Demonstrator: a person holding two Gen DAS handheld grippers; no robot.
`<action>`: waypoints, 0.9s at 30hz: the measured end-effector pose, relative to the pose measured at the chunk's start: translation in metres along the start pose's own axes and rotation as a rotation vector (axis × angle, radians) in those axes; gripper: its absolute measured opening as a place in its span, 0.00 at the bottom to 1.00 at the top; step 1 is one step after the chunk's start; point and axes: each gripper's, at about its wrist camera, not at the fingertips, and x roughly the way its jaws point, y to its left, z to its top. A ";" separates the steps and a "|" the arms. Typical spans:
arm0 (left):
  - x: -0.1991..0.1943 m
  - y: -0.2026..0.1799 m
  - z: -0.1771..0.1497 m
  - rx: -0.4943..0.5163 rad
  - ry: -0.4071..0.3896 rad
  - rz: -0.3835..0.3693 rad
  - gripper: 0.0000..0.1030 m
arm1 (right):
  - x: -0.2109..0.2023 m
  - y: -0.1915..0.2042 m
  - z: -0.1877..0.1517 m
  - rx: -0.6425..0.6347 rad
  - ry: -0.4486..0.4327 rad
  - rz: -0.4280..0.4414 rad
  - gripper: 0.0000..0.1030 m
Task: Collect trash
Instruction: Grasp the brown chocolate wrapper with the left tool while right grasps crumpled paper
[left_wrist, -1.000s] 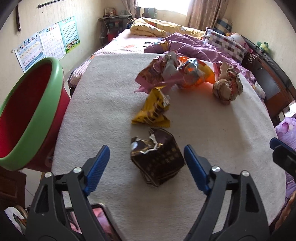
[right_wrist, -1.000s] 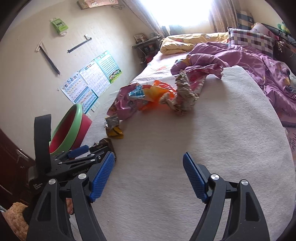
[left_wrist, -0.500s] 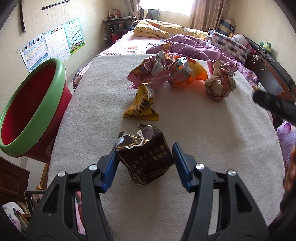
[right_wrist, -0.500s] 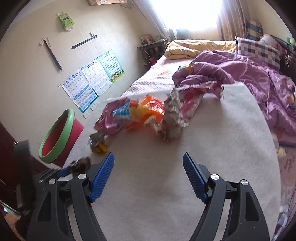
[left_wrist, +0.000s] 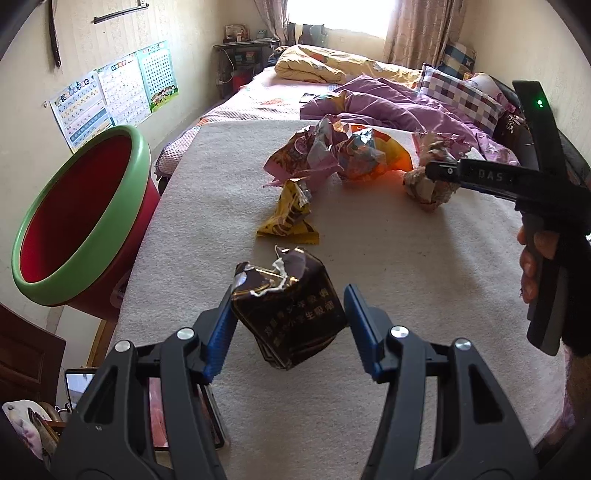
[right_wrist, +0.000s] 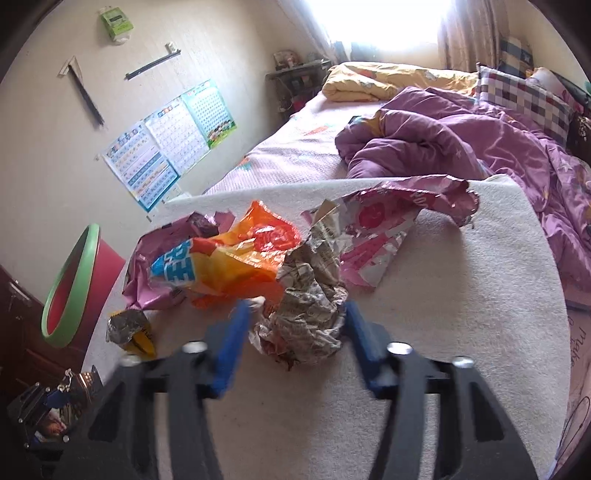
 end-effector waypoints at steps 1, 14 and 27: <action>0.000 0.001 0.000 -0.002 0.001 -0.001 0.53 | -0.005 0.002 -0.002 -0.004 -0.006 0.011 0.31; -0.003 -0.006 0.009 0.015 -0.023 -0.046 0.53 | -0.068 0.036 -0.042 0.003 -0.061 0.120 0.29; -0.009 -0.003 0.010 0.022 -0.045 -0.073 0.53 | -0.080 0.056 -0.054 0.032 -0.076 0.132 0.29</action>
